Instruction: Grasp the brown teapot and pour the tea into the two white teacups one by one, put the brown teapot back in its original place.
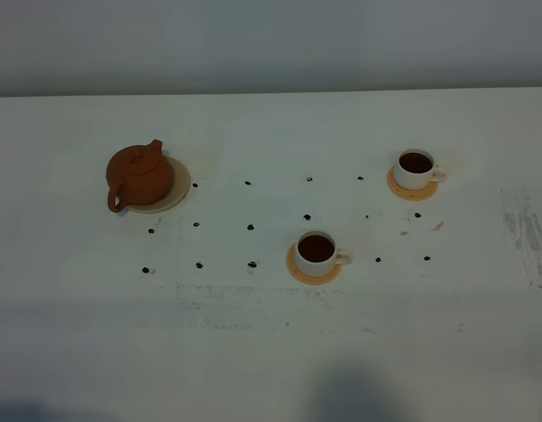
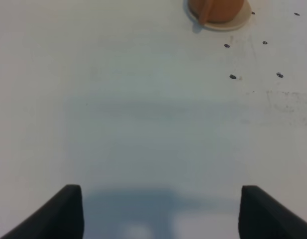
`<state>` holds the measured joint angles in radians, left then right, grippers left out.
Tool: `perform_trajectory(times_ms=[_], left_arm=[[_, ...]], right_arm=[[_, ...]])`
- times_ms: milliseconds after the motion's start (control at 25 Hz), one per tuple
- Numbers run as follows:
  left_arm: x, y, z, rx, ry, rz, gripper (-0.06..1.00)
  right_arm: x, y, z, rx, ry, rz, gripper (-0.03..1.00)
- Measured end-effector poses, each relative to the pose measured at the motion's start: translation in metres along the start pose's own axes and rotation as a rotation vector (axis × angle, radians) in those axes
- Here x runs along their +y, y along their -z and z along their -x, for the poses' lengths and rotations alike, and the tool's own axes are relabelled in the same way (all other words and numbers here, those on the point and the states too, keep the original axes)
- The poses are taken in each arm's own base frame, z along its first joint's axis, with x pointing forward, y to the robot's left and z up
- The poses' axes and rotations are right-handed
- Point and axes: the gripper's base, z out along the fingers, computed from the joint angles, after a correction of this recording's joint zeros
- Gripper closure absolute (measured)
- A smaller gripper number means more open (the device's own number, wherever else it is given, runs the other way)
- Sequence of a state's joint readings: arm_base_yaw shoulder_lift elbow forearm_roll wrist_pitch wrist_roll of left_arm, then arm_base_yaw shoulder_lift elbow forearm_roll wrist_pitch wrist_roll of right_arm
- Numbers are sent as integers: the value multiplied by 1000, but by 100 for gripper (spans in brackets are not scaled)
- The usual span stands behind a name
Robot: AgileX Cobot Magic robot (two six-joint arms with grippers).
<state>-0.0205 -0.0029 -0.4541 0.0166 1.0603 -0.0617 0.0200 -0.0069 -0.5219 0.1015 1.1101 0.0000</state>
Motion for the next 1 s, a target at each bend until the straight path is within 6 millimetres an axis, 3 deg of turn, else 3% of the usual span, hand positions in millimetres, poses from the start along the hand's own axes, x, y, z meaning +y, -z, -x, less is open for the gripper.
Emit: perform_trajectory(times_ms=[1000], left_arm=[[0, 0, 0, 0, 0, 0, 33]], right_arm=[[0, 0, 0, 1, 6, 13, 47]])
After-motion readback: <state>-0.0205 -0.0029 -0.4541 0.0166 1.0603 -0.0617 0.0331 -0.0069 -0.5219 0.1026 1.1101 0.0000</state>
